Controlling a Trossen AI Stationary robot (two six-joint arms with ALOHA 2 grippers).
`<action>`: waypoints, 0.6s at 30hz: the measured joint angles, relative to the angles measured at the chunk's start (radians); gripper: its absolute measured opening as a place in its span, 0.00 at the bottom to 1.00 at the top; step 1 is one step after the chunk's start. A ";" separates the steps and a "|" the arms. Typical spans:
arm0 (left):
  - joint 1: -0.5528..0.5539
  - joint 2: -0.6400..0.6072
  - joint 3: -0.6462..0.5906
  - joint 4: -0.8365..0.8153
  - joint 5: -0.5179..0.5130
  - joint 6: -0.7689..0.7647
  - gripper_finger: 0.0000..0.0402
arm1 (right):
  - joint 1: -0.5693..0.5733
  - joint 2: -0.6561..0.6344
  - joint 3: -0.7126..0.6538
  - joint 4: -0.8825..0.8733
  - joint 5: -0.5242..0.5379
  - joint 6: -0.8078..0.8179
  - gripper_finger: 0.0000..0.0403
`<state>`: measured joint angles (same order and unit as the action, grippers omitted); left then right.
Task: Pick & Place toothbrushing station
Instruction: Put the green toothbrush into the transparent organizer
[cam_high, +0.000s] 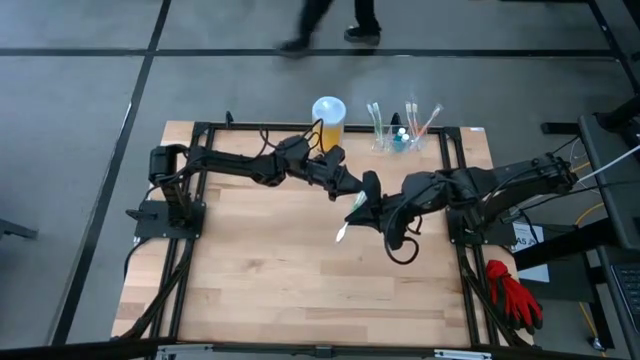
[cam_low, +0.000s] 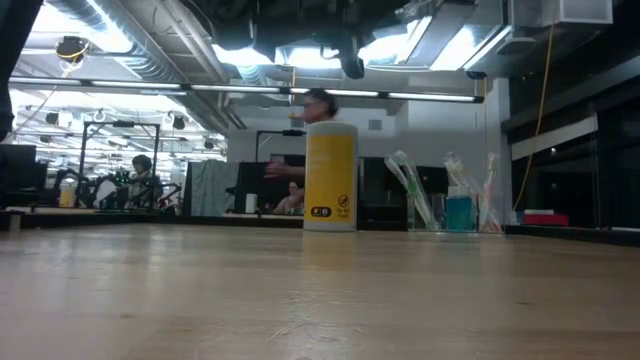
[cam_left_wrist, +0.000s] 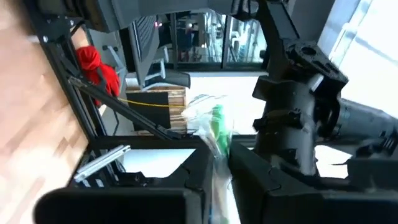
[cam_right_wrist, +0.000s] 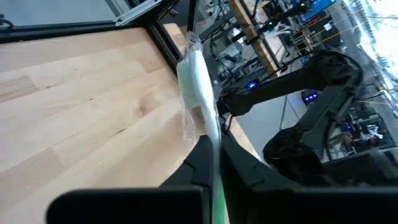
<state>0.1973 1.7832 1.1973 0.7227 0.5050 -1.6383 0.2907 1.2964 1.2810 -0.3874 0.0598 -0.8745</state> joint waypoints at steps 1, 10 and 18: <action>0.004 0.000 0.000 0.002 0.008 0.022 0.12 | 0.003 0.000 0.007 -0.002 0.003 0.000 0.03; 0.115 -0.003 0.000 0.181 0.047 0.205 0.21 | 0.012 0.000 0.035 -0.042 -0.017 0.023 0.03; 0.234 -0.061 0.000 0.234 0.173 0.368 0.20 | -0.004 -0.014 0.035 -0.040 -0.037 0.096 0.03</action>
<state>0.4316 1.7222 1.1969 0.9565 0.6778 -1.2706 0.2869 1.2821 1.3155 -0.4274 0.0229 -0.7785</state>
